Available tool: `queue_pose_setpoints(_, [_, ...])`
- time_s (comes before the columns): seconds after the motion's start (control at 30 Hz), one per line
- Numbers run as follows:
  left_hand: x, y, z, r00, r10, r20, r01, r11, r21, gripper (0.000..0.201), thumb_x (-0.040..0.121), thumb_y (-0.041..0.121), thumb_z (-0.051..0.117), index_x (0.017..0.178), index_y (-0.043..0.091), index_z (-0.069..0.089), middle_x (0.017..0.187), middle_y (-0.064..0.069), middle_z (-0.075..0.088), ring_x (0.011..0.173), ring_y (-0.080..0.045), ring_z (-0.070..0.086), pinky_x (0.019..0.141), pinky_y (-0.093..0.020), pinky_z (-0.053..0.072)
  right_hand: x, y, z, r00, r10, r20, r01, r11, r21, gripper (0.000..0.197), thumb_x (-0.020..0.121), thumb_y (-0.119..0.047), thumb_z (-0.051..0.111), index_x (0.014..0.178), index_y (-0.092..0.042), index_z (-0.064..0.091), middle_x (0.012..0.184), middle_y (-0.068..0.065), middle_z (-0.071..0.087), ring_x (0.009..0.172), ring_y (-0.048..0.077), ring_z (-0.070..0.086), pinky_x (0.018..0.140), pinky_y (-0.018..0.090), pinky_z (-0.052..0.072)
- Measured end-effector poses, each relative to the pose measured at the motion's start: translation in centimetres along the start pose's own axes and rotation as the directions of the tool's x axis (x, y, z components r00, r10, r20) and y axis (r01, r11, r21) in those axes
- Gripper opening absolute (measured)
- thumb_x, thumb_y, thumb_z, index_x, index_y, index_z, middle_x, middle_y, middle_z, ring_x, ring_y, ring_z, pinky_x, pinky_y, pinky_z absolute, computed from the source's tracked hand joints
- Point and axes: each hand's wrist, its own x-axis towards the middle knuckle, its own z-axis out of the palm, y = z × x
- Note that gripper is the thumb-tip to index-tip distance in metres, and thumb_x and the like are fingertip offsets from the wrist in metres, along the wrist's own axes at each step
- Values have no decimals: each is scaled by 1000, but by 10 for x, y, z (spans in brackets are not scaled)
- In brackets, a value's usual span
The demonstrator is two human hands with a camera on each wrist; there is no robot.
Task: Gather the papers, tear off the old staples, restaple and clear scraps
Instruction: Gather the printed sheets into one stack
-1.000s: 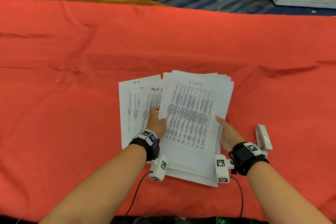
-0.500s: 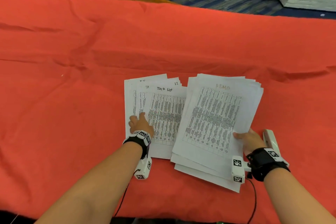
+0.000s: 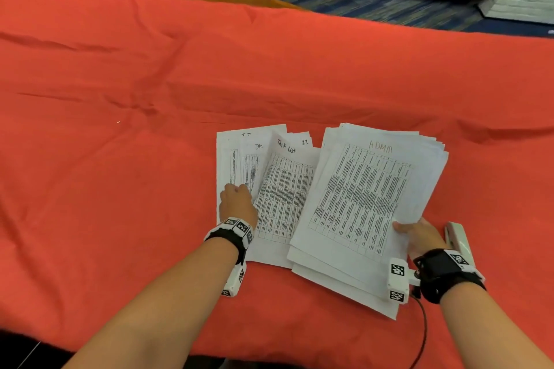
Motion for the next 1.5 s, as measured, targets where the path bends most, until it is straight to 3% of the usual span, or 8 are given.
queue_pose_setpoints(0.2, [-14, 16, 8, 995, 75, 67, -64, 986, -151, 22, 86, -4, 38, 100, 11, 44, 95, -8, 53, 78, -24, 54, 56, -28, 38, -2, -2, 8, 1000, 3, 0, -3, 1000, 14, 49, 85, 11, 55, 130, -10, 53, 121, 14, 62, 110, 36, 59, 102, 54, 43])
queue_pose_setpoints(0.4, [-2, 12, 20, 982, -106, 155, 114, 992, -47, 40, 88, 7, 49, 127, 2, 44, 128, -17, 42, 120, -30, 41, 95, -36, 43, -2, -1, 7, 1000, 10, -5, -10, 1000, -2, 47, 85, 11, 55, 126, -11, 54, 121, 15, 63, 111, 37, 59, 103, 56, 41])
queue_pose_setpoints(0.63, [10, 20, 25, 958, -208, 196, 239, 960, -150, 72, 77, 17, 76, 132, 2, 31, 126, -16, 42, 114, -31, 50, 91, -38, 49, -5, -2, 4, 1000, -9, -5, 9, 999, -40, 34, 83, 10, 57, 107, -15, 60, 121, 15, 63, 110, 36, 60, 103, 53, 42])
queue_pose_setpoints(0.87, [8, 22, 14, 964, -51, 260, 173, 865, -471, 29, 95, 9, 45, 122, 7, 55, 109, -7, 61, 87, -20, 55, 74, -27, 47, -11, -10, 10, 998, -24, 58, 20, 998, 62, 40, 84, 15, 52, 117, -8, 57, 113, 16, 65, 101, 34, 62, 99, 54, 44])
queue_pose_setpoints(1.03, [-8, 24, -7, 974, 56, 220, 110, 731, -673, 26, 94, 5, 47, 116, 11, 60, 110, -14, 66, 87, -20, 58, 69, -26, 47, -15, -20, 27, 988, -37, 150, 16, 991, 136, 40, 84, 15, 49, 114, -10, 59, 109, 10, 69, 89, 25, 71, 72, 38, 60])
queue_pose_setpoints(1.2, [-25, 34, -11, 956, 115, 271, 164, 556, -815, 32, 91, 11, 58, 121, 21, 61, 121, 7, 66, 115, -14, 59, 104, -37, 44, -22, -33, 44, 989, -40, 145, 18, 988, 153, 37, 86, 15, 46, 106, -13, 60, 95, 4, 74, 82, 21, 73, 60, 28, 60])
queue_pose_setpoints(1.33, [-32, 46, -13, 934, 126, 334, 227, 512, -828, 26, 91, 21, 60, 115, 27, 64, 113, 3, 70, 106, -17, 66, 96, -44, 52, -24, -40, 55, 978, -101, 180, 90, 994, 67, 36, 86, 12, 48, 111, -13, 56, 117, 13, 64, 98, 28, 63, 87, 42, 52])
queue_pose_setpoints(1.5, [-36, 52, -15, 916, 158, 368, 244, 510, -825, 21, 93, 17, 57, 108, 28, 64, 111, -4, 70, 105, -25, 66, 92, -47, 54, -30, -45, 57, 967, -126, 222, 135, 990, -27, 39, 89, 7, 53, 124, -10, 52, 119, 10, 63, 97, 24, 64, 86, 36, 53])
